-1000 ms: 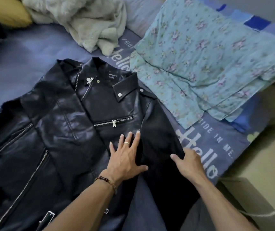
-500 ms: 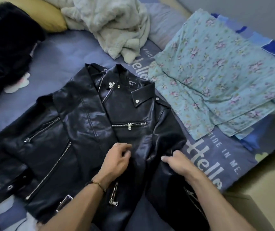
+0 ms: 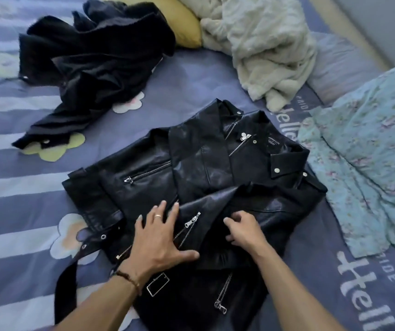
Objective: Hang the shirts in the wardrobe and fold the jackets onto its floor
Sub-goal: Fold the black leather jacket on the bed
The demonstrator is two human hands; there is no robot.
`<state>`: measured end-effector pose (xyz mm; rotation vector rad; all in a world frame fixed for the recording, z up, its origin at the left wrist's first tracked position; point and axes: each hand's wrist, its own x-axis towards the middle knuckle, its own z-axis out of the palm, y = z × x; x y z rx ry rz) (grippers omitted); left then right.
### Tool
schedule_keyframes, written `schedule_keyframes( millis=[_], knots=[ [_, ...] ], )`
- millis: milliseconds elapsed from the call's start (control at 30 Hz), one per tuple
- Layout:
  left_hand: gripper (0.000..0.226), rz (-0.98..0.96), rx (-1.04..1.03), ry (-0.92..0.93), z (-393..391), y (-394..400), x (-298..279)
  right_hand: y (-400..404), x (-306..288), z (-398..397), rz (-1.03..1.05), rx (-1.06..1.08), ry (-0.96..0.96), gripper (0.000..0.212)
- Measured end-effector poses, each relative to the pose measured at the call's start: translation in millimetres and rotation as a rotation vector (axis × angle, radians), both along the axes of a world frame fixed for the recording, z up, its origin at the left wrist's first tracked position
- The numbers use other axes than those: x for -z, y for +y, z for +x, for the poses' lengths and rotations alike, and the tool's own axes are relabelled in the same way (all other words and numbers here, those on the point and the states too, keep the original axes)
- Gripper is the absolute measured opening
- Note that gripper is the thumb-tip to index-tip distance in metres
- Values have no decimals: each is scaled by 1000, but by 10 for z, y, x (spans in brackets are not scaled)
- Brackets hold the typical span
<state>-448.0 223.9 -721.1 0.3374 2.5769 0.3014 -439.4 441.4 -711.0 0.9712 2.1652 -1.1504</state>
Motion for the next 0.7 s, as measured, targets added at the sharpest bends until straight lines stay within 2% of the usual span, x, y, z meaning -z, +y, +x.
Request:
schedule_keyframes(
  millis=[67, 100, 200, 233, 300, 400, 467, 567, 633, 700],
  knots=[
    [129, -115, 141, -9, 81, 156, 74, -89, 11, -45, -109, 65, 32, 20],
    [120, -155, 150, -9, 75, 215, 101, -128, 26, -83, -158, 68, 42, 26],
    [61, -183, 141, 72, -185, 327, -53, -164, 74, -180, -121, -13, 95, 42],
    [45, -134, 71, 102, -373, 309, -129, -159, 80, -210, -57, -45, 121, 47],
    [31, -63, -152, 183, -905, 182, -316, -117, 111, -245, 58, -56, 157, 58],
    [26, -68, -343, 524, -1574, -66, -554, -56, 169, -223, 246, -127, 184, 55],
    [27, 70, -261, 630, -1642, 5, -513, -9, 219, -170, 429, -256, 229, 50],
    [41, 224, 77, 554, -1212, 402, -127, 78, 285, -74, 601, -422, 360, 49],
    [54, 178, 241, 413, -843, 752, 243, 254, 365, -4, 654, -544, 421, 53],
    [60, 97, 269, 301, -637, 981, 502, 501, 463, 29, 677, -668, 435, 56]
  ],
)
